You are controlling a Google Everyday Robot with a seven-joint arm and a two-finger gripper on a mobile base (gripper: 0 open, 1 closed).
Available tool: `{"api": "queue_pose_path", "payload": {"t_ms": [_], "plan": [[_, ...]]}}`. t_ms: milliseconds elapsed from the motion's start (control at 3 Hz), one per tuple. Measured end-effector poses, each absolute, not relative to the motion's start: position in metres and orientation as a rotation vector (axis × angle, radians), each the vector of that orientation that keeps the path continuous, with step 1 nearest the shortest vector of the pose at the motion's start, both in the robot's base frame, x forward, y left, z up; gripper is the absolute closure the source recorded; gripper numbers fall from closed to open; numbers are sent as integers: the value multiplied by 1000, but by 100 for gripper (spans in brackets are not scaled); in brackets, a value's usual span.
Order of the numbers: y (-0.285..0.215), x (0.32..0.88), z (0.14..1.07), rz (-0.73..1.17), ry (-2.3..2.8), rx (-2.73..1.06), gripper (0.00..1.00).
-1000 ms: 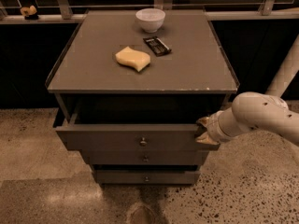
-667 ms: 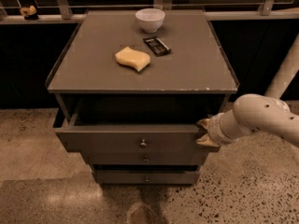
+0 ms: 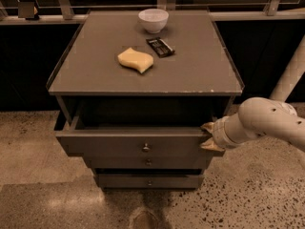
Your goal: Open top drawer
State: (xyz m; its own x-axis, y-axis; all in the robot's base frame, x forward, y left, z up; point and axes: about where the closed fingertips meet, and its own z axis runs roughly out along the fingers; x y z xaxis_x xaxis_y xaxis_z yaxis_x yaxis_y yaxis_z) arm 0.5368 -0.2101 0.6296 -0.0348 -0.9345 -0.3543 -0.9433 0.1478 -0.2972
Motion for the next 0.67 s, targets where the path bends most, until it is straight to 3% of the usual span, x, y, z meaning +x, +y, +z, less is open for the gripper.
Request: {"api": "queue_pose_path", "payload": {"t_ms": [667], "plan": [[-210, 531, 630, 18, 1961, -1798, 100]]}}
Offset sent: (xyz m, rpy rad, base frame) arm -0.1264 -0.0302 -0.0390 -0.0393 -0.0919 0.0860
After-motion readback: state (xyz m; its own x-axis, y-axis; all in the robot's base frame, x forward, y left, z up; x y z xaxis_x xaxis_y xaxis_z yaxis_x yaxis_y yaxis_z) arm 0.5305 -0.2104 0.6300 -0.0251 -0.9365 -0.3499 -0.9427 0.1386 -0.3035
